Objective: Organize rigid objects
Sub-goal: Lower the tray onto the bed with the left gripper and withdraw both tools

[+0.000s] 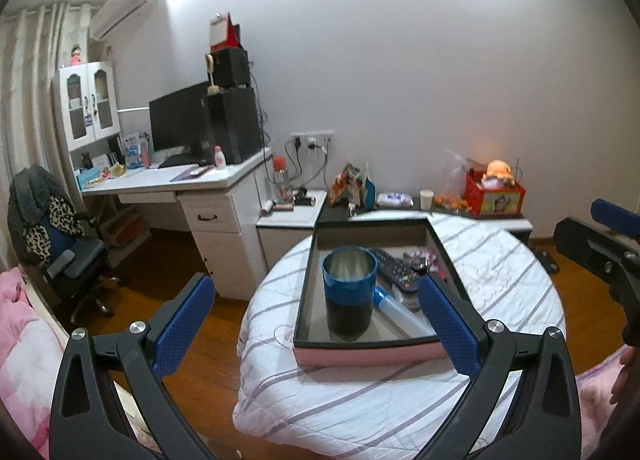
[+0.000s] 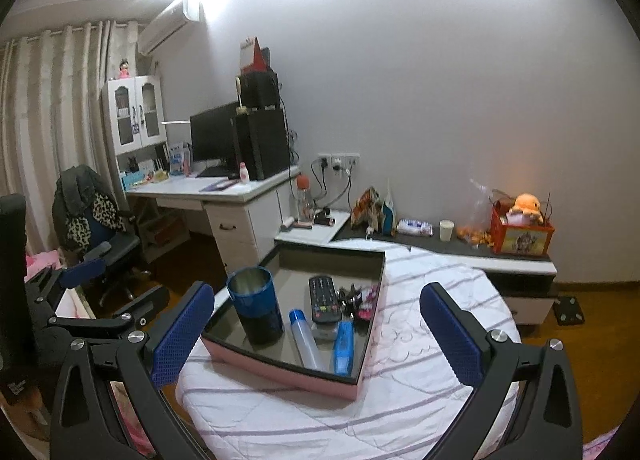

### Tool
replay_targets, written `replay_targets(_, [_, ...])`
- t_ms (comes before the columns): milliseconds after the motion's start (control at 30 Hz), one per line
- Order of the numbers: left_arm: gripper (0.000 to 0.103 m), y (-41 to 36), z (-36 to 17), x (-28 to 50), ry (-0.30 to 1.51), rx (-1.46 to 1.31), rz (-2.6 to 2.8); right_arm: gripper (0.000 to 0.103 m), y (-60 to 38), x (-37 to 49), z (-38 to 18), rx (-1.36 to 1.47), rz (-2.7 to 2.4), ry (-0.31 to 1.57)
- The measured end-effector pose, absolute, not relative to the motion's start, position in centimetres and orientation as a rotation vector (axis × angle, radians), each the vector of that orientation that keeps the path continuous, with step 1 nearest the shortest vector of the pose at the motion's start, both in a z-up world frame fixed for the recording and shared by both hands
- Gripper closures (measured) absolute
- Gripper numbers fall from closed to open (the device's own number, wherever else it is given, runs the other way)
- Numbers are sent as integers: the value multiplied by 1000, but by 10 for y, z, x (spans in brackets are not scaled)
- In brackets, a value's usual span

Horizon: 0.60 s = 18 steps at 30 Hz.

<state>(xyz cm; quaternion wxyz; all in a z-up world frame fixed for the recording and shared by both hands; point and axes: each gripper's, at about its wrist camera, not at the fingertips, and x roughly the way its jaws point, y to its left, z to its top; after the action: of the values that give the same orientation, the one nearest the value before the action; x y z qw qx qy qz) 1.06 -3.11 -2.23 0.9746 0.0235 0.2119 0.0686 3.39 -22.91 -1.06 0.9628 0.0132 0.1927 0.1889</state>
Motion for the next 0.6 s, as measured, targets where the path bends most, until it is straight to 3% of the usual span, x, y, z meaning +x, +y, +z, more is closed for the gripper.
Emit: replay_targets(600, [0, -32, -6, -9, 329, 11, 158, 0, -226, 19, -1, 15, 382, 314])
